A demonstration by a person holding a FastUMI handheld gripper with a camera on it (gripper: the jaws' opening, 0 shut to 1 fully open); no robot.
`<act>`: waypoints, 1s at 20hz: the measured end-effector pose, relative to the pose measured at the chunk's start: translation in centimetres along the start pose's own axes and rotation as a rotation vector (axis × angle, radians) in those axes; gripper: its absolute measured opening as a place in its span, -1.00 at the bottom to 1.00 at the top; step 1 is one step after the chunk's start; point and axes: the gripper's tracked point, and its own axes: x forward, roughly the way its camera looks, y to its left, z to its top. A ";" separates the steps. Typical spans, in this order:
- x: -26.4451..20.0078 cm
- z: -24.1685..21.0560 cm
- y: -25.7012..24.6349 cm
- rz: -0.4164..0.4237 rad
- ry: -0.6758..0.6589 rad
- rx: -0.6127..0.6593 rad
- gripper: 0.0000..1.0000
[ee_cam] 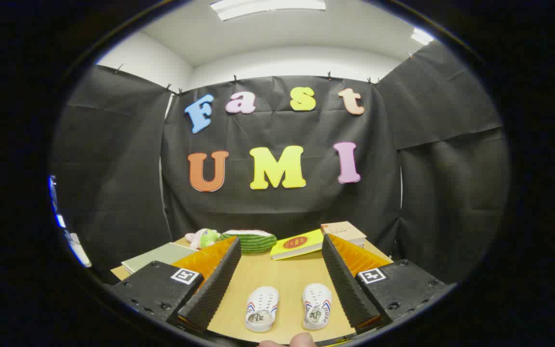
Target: Open the storage box then place both shoes into the box .Put the left shoe in first, then the right shoe, with the right side of both shoes facing outward in a uniform manner.
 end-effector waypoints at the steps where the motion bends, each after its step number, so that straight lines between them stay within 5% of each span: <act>1: 0.0 0.0 0.1 0.001 0.001 -0.001 1.00; 20: 0.1 -0.5 0.7 -0.008 0.017 -0.026 1.00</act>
